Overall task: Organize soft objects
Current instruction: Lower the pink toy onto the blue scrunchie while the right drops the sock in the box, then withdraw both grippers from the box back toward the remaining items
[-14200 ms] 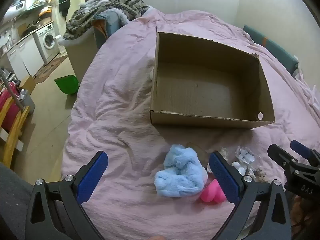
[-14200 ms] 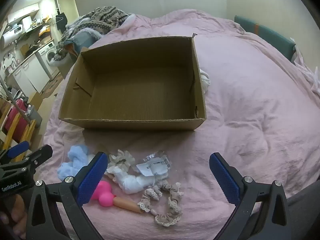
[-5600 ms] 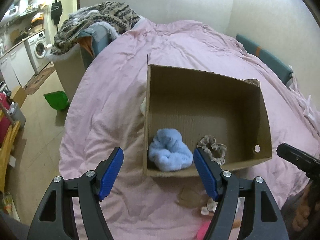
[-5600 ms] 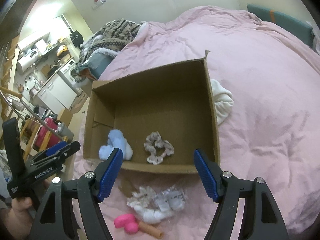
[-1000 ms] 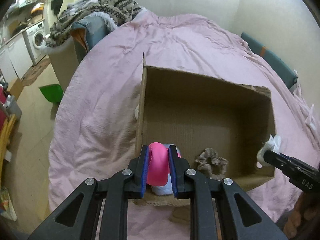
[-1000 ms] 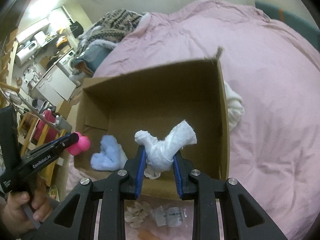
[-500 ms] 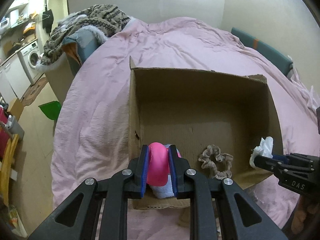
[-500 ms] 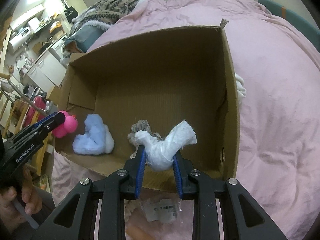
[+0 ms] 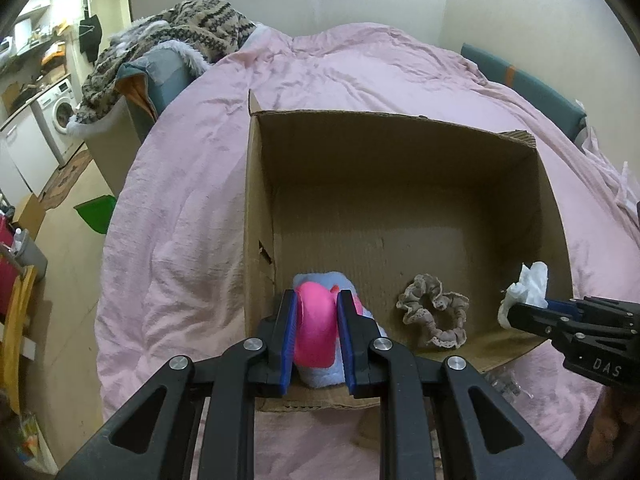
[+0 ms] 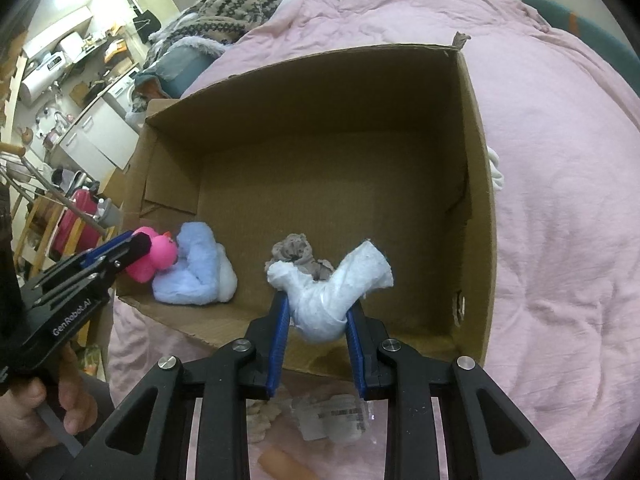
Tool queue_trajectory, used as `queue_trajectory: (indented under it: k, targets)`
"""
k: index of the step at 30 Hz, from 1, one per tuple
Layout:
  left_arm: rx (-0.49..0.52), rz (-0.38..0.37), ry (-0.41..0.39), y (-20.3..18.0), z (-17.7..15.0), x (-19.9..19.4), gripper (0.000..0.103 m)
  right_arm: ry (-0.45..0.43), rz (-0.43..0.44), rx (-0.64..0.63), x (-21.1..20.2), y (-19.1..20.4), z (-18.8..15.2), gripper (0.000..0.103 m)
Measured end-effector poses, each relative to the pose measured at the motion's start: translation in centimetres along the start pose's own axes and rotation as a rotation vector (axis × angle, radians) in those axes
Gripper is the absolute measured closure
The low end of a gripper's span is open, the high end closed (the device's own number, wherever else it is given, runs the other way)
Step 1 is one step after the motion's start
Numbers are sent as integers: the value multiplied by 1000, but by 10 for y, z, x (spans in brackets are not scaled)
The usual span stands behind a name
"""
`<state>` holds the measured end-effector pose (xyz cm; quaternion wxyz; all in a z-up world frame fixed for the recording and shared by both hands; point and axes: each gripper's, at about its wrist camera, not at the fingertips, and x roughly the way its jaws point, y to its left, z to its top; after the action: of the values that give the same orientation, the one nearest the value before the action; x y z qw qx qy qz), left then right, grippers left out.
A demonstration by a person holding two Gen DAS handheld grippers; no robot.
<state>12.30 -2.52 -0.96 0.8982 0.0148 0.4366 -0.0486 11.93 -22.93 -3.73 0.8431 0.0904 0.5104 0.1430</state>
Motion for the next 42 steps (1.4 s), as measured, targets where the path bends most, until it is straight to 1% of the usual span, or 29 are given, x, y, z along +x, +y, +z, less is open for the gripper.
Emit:
queue_trajectory:
  k: [8,11,13,15,18,20,21,22,23,24,27,29,31,39,42]
  targets:
    - [16,-15,-4,-5,0,-1,85,21,13,-8,6,3,-1,75]
    - [19,-25,4,-7,-1,-2,85,22,20,1,6,3,0,71]
    - [21,-32,5,-8,-1,-3,81,20,25,10,6,2,0,68]
    - [26,-51,-4,-10,0,-5,81,16,26,12,5,1,0,68]
    - [36,-60,-12,-13,0,-8,80,11,28,10,4,1,0,68]
    - [46,-70,-17,-16,-1,-9,75,6,33,12,3,2,0,68]
    - [51,-72,-20,-17,-1,-10,67,5,35,13,2,2,0,67]
    - [57,-68,-27,-19,-2,-12,61,2,36,14,2,2,1,59]
    - [60,-61,-37,-20,-2,-13,49,-3,38,15,1,2,1,52]
    - [62,-58,-48,-21,-3,-15,43,-14,44,18,-1,2,1,42]
    - [73,-56,-57,-24,-2,-18,39,-34,55,22,-6,0,2,41]
    - [72,-59,-56,-24,-3,-19,38,-50,55,27,-10,0,3,37]
    - [71,-67,-55,-24,-3,-19,38,-61,52,25,-12,-1,4,37]
    - [48,-55,-49,-17,-2,-19,38,-62,49,6,-14,2,5,37]
    - [34,-50,-46,-14,-2,-23,38,-65,52,19,-19,0,4,37]
